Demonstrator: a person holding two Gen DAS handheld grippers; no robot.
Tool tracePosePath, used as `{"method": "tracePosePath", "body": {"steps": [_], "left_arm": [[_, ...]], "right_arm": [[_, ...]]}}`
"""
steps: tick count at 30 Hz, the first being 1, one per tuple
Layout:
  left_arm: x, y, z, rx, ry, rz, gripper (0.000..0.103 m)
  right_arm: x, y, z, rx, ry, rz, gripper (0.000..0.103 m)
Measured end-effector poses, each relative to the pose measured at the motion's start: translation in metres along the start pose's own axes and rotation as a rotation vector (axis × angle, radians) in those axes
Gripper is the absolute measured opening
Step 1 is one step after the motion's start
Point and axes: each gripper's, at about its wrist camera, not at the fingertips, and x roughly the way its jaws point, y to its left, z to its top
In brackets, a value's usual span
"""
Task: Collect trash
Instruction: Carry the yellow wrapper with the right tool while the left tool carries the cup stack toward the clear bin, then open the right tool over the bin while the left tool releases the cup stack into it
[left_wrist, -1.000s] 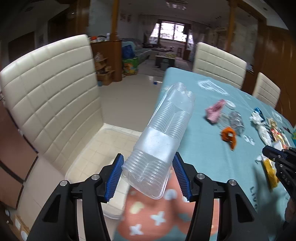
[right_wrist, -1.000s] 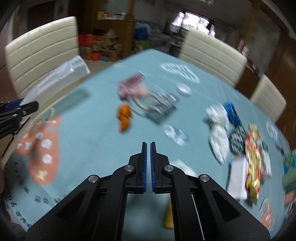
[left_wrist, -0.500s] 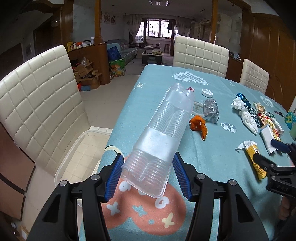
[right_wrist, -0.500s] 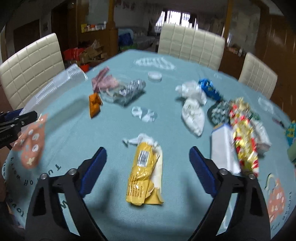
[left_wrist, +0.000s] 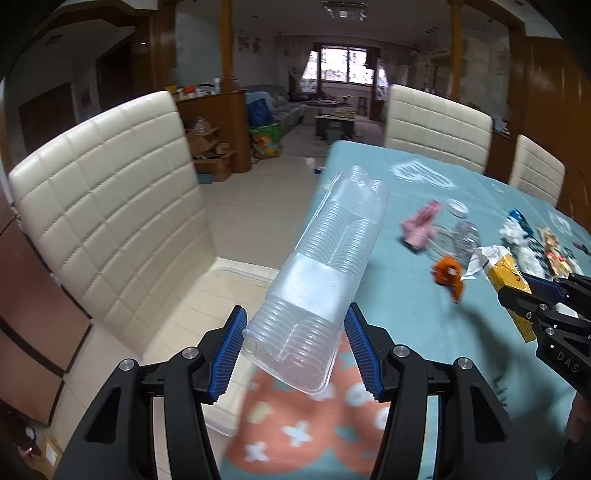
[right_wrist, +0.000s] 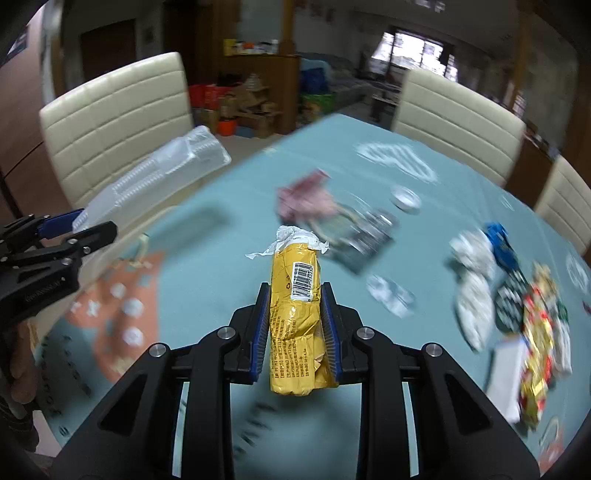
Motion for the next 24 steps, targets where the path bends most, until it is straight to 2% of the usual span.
{"method": "tracePosePath", "body": {"steps": [8, 13, 14, 15, 16, 18, 24], "left_arm": [[0.017, 0.074, 0.015, -0.094, -0.006, 0.125, 0.054], [0.035, 0.101, 0.018, -0.141, 0.019, 0.141, 0.057], [0.038, 0.105, 0.018, -0.150, 0.025, 0.137, 0.059], [0.043, 0.108, 0.017, -0.159, 0.038, 0.130, 0.062], [0.047, 0.111, 0.016, -0.168, 0.049, 0.130, 0.072], [0.050, 0.115, 0.012, -0.187, 0.055, 0.140, 0.077], [0.054, 0.128, 0.000, -0.227, 0.085, 0.160, 0.078]], "right_arm": [[0.050, 0.079, 0.066, -0.124, 0.008, 0.158, 0.029], [0.080, 0.108, 0.094, -0.131, 0.018, 0.203, 0.032], [0.085, 0.111, 0.099, -0.132, 0.016, 0.208, 0.035], [0.089, 0.116, 0.103, -0.132, 0.016, 0.217, 0.041], [0.090, 0.116, 0.102, -0.131, 0.014, 0.221, 0.050], [0.090, 0.119, 0.105, -0.130, -0.002, 0.218, 0.064], [0.094, 0.123, 0.105, -0.141, -0.016, 0.206, 0.066]]}}
